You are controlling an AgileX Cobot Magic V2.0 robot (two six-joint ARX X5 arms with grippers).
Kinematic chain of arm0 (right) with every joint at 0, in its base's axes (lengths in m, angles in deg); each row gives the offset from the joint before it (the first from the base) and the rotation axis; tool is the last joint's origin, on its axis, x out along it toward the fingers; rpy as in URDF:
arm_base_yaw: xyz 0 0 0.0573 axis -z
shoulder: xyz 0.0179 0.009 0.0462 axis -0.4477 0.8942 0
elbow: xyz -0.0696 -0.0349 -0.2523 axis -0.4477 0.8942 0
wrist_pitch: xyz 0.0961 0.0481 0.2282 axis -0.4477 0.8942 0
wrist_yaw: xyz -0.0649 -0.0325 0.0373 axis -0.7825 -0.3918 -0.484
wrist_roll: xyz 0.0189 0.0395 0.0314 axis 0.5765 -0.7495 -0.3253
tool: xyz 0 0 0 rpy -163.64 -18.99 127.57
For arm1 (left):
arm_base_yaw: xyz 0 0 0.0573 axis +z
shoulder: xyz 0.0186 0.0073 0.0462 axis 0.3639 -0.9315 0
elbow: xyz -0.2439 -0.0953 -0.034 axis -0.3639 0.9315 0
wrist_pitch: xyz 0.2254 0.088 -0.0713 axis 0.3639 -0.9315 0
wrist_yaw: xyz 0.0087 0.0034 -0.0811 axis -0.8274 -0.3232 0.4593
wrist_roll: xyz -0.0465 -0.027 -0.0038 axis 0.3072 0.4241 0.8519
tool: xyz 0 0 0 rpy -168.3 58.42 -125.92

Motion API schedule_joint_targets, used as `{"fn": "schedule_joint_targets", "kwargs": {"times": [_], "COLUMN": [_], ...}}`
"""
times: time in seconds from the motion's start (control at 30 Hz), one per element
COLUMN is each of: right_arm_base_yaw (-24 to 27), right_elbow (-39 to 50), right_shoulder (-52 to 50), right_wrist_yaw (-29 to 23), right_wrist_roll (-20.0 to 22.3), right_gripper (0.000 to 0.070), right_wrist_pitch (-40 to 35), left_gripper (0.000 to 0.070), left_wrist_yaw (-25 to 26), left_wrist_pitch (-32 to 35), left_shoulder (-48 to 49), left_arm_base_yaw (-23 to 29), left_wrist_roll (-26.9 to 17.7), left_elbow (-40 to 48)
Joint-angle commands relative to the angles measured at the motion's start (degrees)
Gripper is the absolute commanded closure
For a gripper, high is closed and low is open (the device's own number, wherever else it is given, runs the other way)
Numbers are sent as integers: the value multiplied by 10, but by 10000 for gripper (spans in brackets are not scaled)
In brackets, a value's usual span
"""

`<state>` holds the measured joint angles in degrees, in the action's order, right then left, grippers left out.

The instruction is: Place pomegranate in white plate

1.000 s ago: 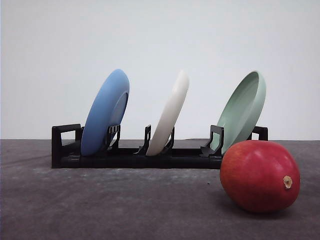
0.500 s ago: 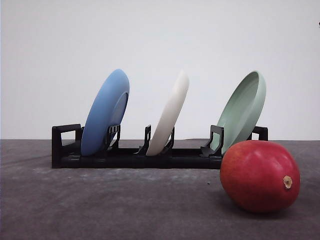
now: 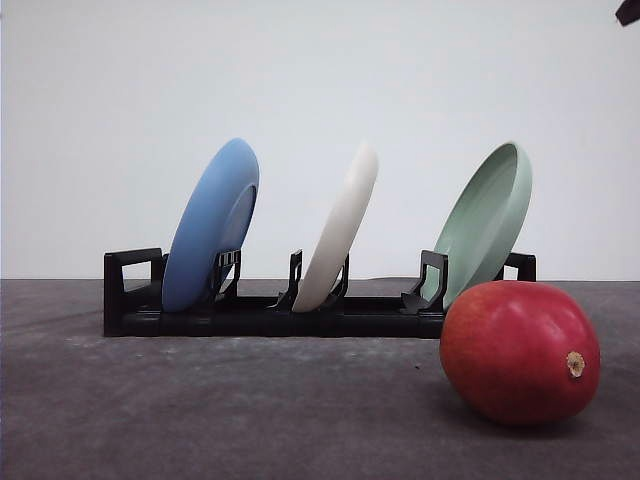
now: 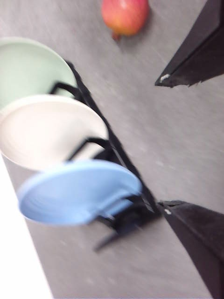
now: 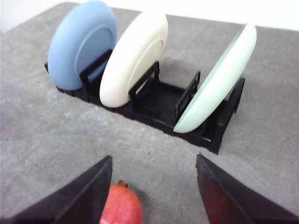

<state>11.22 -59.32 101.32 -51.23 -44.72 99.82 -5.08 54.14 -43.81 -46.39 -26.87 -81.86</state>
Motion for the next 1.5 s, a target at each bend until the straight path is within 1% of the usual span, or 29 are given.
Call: {"fn": "schedule_joint_targets", "kwargs": {"times": [0.0,0.17,0.37,0.43,0.63,0.77,0.87,1.03,1.2,1.33,1.47], "right_arm_base_yaw": [-2,-2,-2,-2,-2,-2,-2,-2,-2,-2,-2], "right_elbow": [-9,-9,-9,-9,-9,-9,-9,-9,-9,-9,-9], "right_shoulder": [1,1,1,1,1,1,1,1,1,1,1], "right_wrist_yaw": [2,2,2,2,2,2,2,2,2,2,1], "right_wrist_roll": [4,2,-5,-5,-5,-5,-5,-4,-2,-2,5], "right_gripper": [340,340,340,341,341,341,341,341,341,341,341], "right_wrist_pitch": [-5,-5,-6,-6,-6,-6,-6,-6,-6,-6,-6], "left_gripper": [241,242,249,273,272,273,272,273,273,272,273], "left_wrist_yaw": [3,2,-2,-16,-56,-83,-91,-102,-111,-129,-131], "left_wrist_pitch": [26,113,249,297,433,495,499,497,492,492,491], "left_shoulder": [-21,-94,-200,-236,-337,-396,-441,-507,-567,-608,-629], "left_arm_base_yaw": [-14,-60,-106,-119,-149,-162,-169,-179,-180,-180,-180], "left_wrist_roll": [-6,-6,-4,3,12,38,50,54,75,79,80], "left_elbow": [-11,-11,-11,-11,-11,-18,-40,-85,-129,-155,-166]}}
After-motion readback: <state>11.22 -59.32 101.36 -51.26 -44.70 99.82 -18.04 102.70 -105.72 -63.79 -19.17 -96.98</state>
